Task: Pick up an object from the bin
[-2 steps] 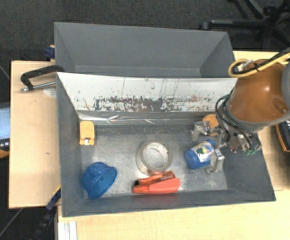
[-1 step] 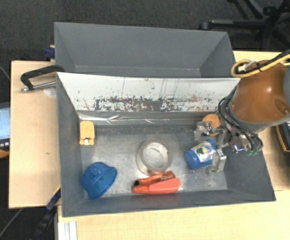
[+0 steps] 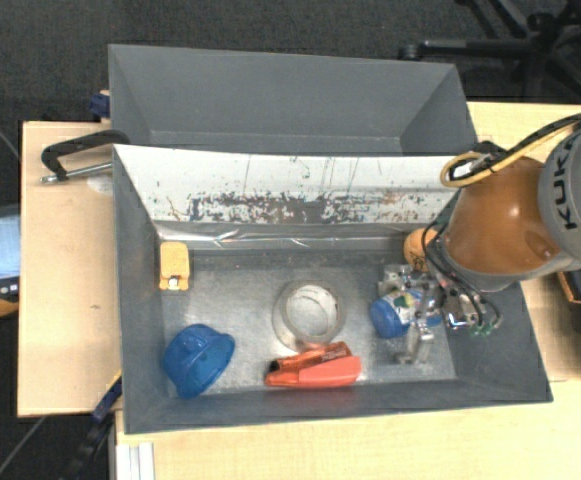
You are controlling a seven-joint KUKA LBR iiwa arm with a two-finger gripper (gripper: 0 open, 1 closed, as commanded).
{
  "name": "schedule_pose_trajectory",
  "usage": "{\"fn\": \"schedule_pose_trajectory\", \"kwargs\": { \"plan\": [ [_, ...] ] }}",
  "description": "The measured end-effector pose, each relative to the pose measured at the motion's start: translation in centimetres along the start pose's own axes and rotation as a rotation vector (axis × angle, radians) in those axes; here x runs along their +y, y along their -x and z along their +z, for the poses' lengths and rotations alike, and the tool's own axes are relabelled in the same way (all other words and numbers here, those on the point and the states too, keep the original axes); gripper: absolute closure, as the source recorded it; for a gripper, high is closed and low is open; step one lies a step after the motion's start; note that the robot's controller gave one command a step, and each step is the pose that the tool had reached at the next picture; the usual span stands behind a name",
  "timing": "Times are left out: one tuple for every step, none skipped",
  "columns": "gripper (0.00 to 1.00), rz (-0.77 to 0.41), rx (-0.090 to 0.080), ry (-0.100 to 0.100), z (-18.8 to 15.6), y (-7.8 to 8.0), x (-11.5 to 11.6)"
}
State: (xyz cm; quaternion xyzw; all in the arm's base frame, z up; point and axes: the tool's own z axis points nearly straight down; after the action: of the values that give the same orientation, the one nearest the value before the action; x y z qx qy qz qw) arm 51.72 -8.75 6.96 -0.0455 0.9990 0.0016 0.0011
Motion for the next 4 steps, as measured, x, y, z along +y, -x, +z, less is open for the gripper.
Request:
{"fn": "schedule_pose_trajectory", "kwargs": {
  "plan": [
    [1.00, -0.141, -0.008, -0.002, -0.1, 0.7, -0.5],
    [1.00, -0.141, -0.008, -0.002, -0.1, 0.7, -0.5],
    [1.00, -0.141, 0.002, 0.002, -1.4, 0.4, -0.3],
    [1.00, -0.140, -0.005, -0.001, -3.7, 0.6, -0.4]
  ]
}}
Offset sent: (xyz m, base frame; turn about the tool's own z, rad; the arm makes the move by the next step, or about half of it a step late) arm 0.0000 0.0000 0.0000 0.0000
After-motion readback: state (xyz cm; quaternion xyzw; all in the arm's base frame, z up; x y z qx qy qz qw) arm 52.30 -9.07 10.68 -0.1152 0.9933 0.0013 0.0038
